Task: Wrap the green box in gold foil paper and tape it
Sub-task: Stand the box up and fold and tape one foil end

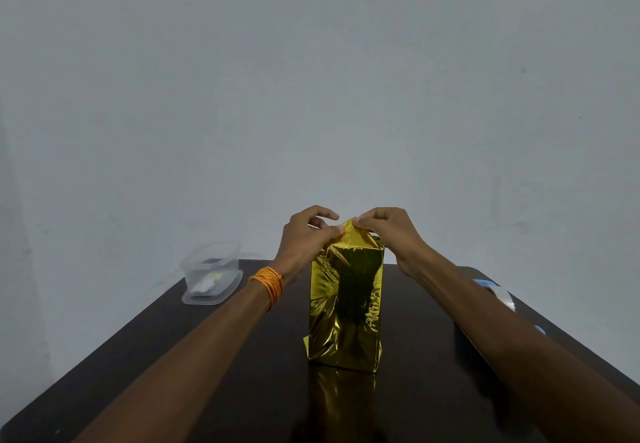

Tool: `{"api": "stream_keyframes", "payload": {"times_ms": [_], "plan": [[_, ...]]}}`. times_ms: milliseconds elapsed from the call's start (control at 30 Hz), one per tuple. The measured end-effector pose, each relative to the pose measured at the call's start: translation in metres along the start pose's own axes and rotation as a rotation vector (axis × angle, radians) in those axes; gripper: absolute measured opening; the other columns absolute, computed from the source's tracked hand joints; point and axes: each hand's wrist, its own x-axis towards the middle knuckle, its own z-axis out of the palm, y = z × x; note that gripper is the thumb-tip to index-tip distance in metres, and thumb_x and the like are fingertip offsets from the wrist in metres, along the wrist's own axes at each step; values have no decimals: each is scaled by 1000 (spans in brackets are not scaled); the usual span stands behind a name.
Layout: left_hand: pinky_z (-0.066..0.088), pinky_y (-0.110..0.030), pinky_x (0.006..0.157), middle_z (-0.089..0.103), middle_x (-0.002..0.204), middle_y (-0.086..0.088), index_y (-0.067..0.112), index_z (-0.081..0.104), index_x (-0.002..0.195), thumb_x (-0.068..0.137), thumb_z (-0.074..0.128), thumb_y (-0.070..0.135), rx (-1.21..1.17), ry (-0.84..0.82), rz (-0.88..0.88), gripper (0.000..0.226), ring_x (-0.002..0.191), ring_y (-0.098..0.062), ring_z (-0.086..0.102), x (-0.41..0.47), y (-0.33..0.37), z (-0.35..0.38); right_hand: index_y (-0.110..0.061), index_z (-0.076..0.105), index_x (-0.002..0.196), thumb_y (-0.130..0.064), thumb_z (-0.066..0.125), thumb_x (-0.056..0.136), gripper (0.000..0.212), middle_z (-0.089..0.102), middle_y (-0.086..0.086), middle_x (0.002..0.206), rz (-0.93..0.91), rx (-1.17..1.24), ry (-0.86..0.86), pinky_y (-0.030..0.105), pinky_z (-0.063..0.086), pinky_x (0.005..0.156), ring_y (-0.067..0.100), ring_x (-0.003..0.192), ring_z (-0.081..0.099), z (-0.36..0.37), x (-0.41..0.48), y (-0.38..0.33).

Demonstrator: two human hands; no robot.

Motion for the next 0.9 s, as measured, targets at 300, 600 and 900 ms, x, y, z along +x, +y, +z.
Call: {"api": "stream_keyframes", "payload": {"times_ms": [300, 600, 900], "plan": [[51, -25, 68, 64, 83, -2, 25, 71, 102, 76, 83, 18, 18, 8, -8, 29, 79, -15, 64, 0, -4, 1, -10, 75, 82, -17, 75, 87, 8, 70, 1, 92, 60, -153, -25, 23, 45, 67, 13, 89, 63, -2, 1, 6], [47, -24, 64, 59, 74, -1, 19, 71, 100, 76, 81, 9, 30, 22, -29, 28, 69, -12, 57, -1, -3, 2, -4, 70, 109, -5, 72, 87, 22, 67, 12, 105, 247, -57, -80, 23, 50, 54, 20, 86, 64, 2, 10, 9], [43, -20, 58, 60, 71, -4, 18, 70, 98, 79, 76, 8, 113, 37, -62, 22, 64, -12, 56, 0, 1, 4, -9, 73, 102, -3, 74, 83, 20, 66, 16, 114, 316, 12, -51, 41, 57, 80, 33, 111, 63, 9, 20, 14]]}}
